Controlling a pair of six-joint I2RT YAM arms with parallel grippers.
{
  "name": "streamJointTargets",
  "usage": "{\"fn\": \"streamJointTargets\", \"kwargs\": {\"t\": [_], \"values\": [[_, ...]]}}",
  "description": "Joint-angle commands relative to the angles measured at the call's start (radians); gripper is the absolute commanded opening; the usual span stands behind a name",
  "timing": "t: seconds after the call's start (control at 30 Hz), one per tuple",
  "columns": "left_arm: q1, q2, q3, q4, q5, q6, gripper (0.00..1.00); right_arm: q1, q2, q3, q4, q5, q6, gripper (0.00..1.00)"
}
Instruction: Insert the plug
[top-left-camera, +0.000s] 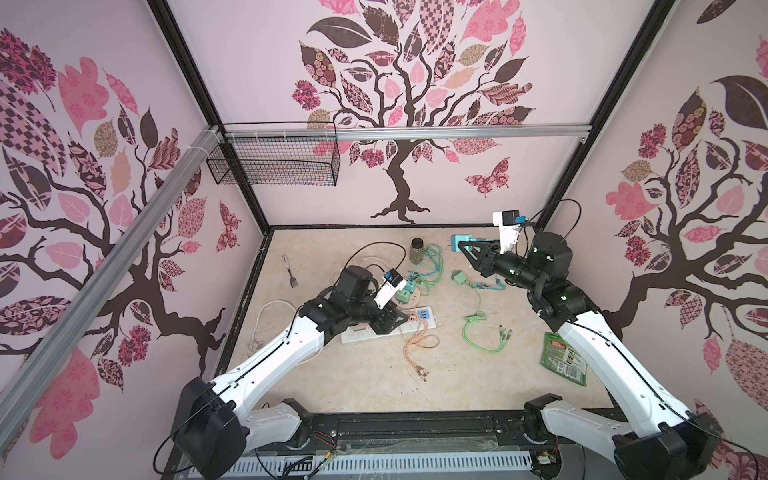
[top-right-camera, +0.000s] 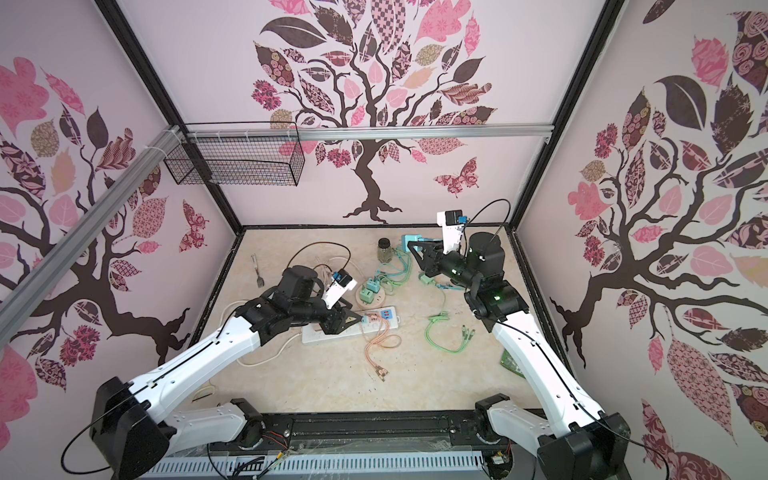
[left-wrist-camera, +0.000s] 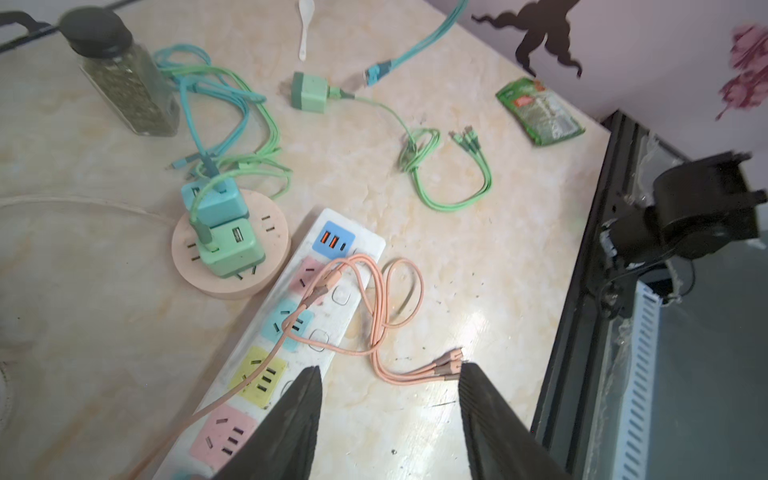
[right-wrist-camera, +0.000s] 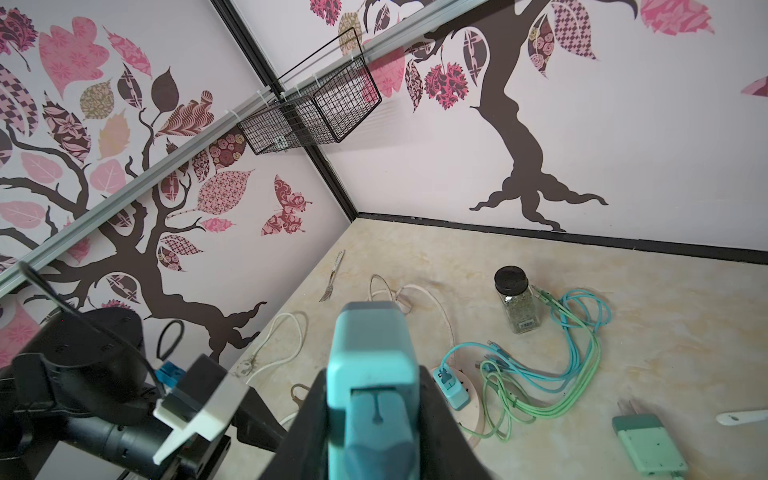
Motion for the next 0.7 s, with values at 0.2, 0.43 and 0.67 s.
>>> {"fn": "streamJointTargets", "kwargs": {"t": [0.2, 0.43, 0.67], "values": [[-0.013, 0.175, 0.082, 0.005, -0.14, 0.113, 0.48, -0.01, -0.069, -0.026, -0.002, 0.013, -0.02, 0.15], [-0.018, 0.275, 0.105, 0.059, -0.131, 0.113, 0.49, -0.011, -0.073, -0.039, 0.001, 0.007, -0.015, 0.16], [-0.024, 0.351, 0.138, 0.053, -0.083, 0.139, 0.45, -0.013, -0.081, -0.045, -0.003, 0.015, -0.02, 0.16]]}}
